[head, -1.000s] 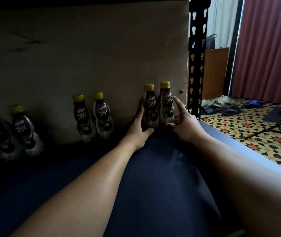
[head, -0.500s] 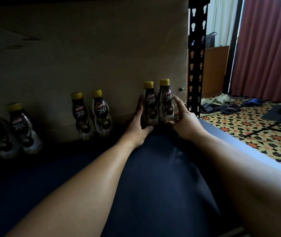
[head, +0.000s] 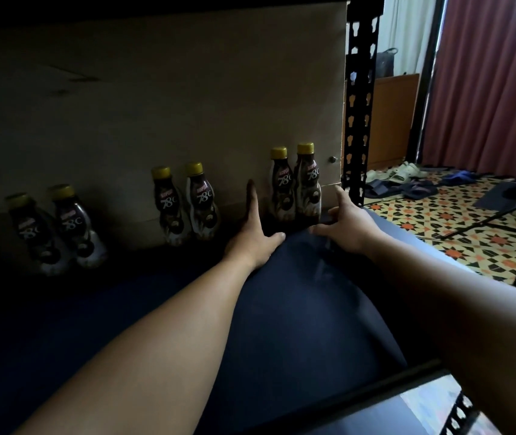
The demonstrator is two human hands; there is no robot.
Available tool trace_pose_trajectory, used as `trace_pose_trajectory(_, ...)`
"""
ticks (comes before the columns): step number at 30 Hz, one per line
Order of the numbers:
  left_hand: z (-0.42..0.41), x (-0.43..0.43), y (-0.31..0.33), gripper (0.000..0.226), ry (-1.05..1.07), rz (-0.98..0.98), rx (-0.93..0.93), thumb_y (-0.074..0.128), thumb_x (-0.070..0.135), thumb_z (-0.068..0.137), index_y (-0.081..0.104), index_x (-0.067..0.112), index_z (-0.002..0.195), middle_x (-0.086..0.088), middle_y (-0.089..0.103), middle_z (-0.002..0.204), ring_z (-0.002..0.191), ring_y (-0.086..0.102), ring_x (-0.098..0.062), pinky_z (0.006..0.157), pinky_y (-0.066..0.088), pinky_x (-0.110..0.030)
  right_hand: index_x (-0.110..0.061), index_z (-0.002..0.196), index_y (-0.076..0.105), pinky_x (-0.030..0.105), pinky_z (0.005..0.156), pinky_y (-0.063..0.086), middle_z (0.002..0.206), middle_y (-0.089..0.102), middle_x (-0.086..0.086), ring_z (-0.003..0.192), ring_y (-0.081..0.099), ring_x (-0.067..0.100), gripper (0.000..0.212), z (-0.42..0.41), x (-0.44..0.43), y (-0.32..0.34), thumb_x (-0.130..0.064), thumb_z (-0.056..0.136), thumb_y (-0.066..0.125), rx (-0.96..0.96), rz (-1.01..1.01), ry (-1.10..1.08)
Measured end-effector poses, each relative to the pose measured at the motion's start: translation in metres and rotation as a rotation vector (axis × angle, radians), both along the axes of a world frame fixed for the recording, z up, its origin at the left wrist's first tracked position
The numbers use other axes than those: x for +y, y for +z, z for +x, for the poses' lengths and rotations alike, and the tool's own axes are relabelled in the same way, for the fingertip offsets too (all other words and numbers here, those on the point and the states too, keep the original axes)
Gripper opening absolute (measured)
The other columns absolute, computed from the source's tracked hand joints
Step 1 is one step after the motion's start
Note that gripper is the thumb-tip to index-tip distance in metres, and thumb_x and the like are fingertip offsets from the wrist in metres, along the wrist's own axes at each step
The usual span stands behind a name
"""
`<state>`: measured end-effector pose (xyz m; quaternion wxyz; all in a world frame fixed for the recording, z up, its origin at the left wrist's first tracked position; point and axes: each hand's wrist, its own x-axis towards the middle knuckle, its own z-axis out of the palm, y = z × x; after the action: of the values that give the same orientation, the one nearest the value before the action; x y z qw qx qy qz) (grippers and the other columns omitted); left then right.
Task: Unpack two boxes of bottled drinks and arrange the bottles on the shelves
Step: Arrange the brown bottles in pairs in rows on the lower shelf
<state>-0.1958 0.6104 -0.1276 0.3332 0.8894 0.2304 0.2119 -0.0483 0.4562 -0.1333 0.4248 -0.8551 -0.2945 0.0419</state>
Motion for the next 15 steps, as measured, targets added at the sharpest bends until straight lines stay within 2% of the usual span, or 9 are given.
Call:
trace_pose_trajectory(1, -0.01, -0.003, 0.001, 0.112, 0.04, 0.021, 0.036, 0.069, 0.038, 0.093, -0.027, 0.051, 0.15, -0.005, 0.042, 0.157, 0.123, 0.059, -0.028, 0.086, 0.046, -0.028, -0.027, 0.163, 0.016, 0.034, 0.097, 0.051, 0.136, 0.062, 0.004, 0.116, 0.063, 0.024, 0.106, -0.011, -0.009, 0.002, -0.037, 0.083, 0.084, -0.006, -0.022, 0.003)
trace_pose_trajectory(2, -0.022, -0.007, 0.001, 0.108, 0.061, 0.037, 0.054, 0.069, 0.04, 0.093, -0.018, 0.046, 0.155, -0.007, 0.049, 0.151, 0.122, 0.059, -0.026, 0.087, 0.044, -0.026, -0.022, 0.161, 0.026, 0.035, 0.1, 0.051, 0.138, 0.062, 0.006, 0.119, 0.063, 0.025, 0.096, -0.023, -0.019, 0.003, -0.039, 0.084, 0.083, -0.032, -0.062, -0.004)
trace_pose_trajectory(4, -0.05, -0.016, 0.001, 0.092, 0.039, 0.059, 0.07, 0.07, 0.041, 0.091, 0.012, 0.034, 0.162, -0.004, 0.054, 0.144, 0.13, 0.052, -0.021, 0.097, 0.037, -0.023, -0.017, 0.146, 0.053, 0.034, 0.102, 0.048, 0.133, 0.066, 0.007, 0.121, 0.061, 0.027, 0.068, -0.054, -0.04, 0.005, -0.042, 0.088, 0.078, -0.129, -0.173, -0.009)
trace_pose_trajectory(5, -0.068, -0.023, 0.0, 0.081, 0.02, 0.068, 0.088, 0.071, 0.041, 0.091, 0.029, 0.03, 0.159, -0.002, 0.056, 0.143, 0.131, 0.051, -0.018, 0.101, 0.037, -0.023, -0.018, 0.134, 0.065, 0.033, 0.098, 0.048, 0.127, 0.069, 0.005, 0.119, 0.062, 0.027, 0.053, -0.071, -0.051, 0.005, -0.043, 0.089, 0.077, -0.176, -0.226, 0.005)
trace_pose_trajectory(7, -0.101, -0.036, -0.003, 0.06, -0.012, 0.101, 0.125, 0.07, 0.044, 0.09, 0.054, 0.024, 0.144, 0.002, 0.06, 0.138, 0.128, 0.054, -0.016, 0.105, 0.039, -0.025, -0.022, 0.116, 0.075, 0.032, 0.091, 0.048, 0.118, 0.072, 0.001, 0.112, 0.064, 0.026, 0.034, -0.104, -0.07, 0.003, -0.044, 0.09, 0.074, -0.248, -0.268, 0.068)
trace_pose_trajectory(9, -0.139, -0.057, -0.004, 0.045, -0.054, 0.133, 0.13, 0.071, 0.043, 0.09, 0.069, 0.018, 0.127, 0.003, 0.065, 0.133, 0.126, 0.057, -0.014, 0.105, 0.04, -0.022, -0.025, 0.113, 0.074, 0.034, 0.091, 0.05, 0.117, 0.071, -0.003, 0.112, 0.063, 0.024, 0.033, -0.145, -0.093, 0.001, -0.049, 0.092, 0.069, -0.276, -0.257, 0.115)
trace_pose_trajectory(11, -0.179, -0.078, -0.005, 0.04, -0.089, 0.137, 0.12, 0.071, 0.04, 0.091, 0.072, 0.014, 0.121, 0.001, 0.066, 0.132, 0.126, 0.057, -0.015, 0.103, 0.036, -0.019, -0.027, 0.122, 0.07, 0.036, 0.101, 0.044, 0.127, 0.066, -0.008, 0.123, 0.057, 0.02, 0.045, -0.189, -0.114, -0.008, -0.059, 0.093, 0.057, -0.313, -0.264, 0.081)
trace_pose_trajectory(13, -0.222, -0.097, -0.007, 0.041, -0.118, 0.162, 0.126, 0.07, 0.039, 0.092, 0.07, 0.015, 0.126, 0.001, 0.062, 0.139, 0.134, 0.051, -0.013, 0.108, 0.031, -0.019, -0.029, 0.14, 0.06, 0.04, 0.118, 0.028, 0.15, 0.052, -0.008, 0.146, 0.038, 0.018, 0.061, -0.236, -0.135, -0.021, -0.064, 0.092, 0.046, -0.305, -0.255, 0.043)
trace_pose_trajectory(15, -0.266, -0.113, -0.011, 0.049, -0.15, 0.226, 0.186, 0.068, 0.042, 0.093, 0.062, 0.02, 0.137, 0.004, 0.049, 0.153, 0.146, 0.035, -0.011, 0.12, 0.022, -0.025, -0.024, 0.153, 0.047, 0.038, 0.123, 0.02, 0.164, 0.034, -0.003, 0.155, 0.02, 0.019, 0.067, -0.281, -0.155, -0.029, -0.056, 0.096, 0.06, -0.179, -0.22, 0.096)
